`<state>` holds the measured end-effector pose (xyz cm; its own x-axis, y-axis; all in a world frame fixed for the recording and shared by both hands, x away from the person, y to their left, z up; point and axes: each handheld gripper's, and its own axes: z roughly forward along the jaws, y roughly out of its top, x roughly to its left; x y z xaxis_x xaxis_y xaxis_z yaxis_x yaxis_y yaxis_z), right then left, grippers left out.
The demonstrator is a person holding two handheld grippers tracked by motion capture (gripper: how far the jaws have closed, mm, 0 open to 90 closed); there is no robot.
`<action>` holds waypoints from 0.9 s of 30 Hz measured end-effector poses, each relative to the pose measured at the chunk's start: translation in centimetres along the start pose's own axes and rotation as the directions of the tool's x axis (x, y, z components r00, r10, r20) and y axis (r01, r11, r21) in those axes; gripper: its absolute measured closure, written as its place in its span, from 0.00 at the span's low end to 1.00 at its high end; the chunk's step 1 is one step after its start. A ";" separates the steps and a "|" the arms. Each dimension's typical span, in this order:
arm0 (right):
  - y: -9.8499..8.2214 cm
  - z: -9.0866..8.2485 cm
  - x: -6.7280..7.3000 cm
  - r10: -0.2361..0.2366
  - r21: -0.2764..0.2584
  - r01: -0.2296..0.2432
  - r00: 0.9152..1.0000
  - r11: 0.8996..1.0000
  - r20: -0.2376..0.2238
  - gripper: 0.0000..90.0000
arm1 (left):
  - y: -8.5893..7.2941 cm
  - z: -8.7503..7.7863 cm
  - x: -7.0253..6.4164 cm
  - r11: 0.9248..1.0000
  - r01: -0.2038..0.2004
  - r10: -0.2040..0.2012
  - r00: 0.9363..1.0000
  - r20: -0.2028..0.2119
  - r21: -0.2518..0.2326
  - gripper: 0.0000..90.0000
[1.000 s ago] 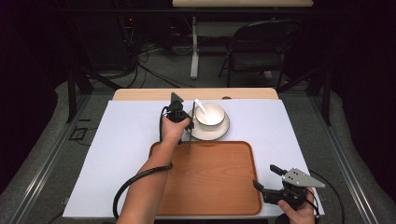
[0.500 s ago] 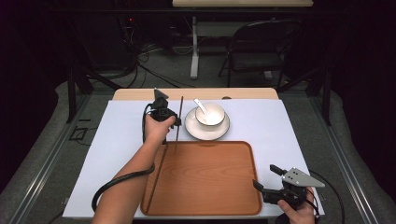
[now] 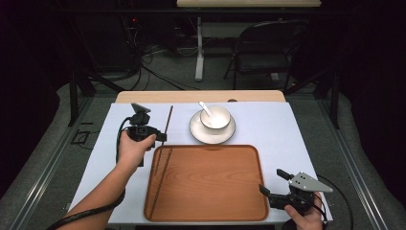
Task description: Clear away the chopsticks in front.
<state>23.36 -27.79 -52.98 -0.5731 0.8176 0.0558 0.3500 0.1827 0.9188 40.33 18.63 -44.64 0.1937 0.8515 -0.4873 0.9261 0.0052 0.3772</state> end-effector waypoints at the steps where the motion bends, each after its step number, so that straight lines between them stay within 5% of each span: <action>1: 0.0 0.0 0.0 0.000 0.000 0.000 1.000 1.000 0.001 0.16 | -0.4 -0.3 0.2 1.000 0.002 -0.002 1.000 0.004 -0.002 0.94; 8: 0.0 0.0 0.1 0.000 0.000 0.000 1.000 1.000 0.003 0.16 | -3.4 -1.0 1.4 1.000 -0.002 0.002 1.000 0.001 0.002 0.94; 19: 0.0 0.0 0.1 0.001 -0.001 -0.001 1.000 1.000 0.006 0.16 | -7.2 1.9 2.5 0.996 -0.004 0.007 0.999 -0.032 0.094 0.94; 27: 0.0 0.0 0.1 -0.001 -0.001 0.001 1.000 1.000 0.005 0.16 | -8.5 3.0 3.5 0.992 0.016 -0.010 0.999 -0.052 0.129 0.94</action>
<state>23.31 -27.75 -52.97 -0.5695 0.8203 0.0529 0.3486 0.1828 0.9193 34.12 20.01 -51.86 0.1678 0.8775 -0.4494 0.9631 -0.0485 0.2649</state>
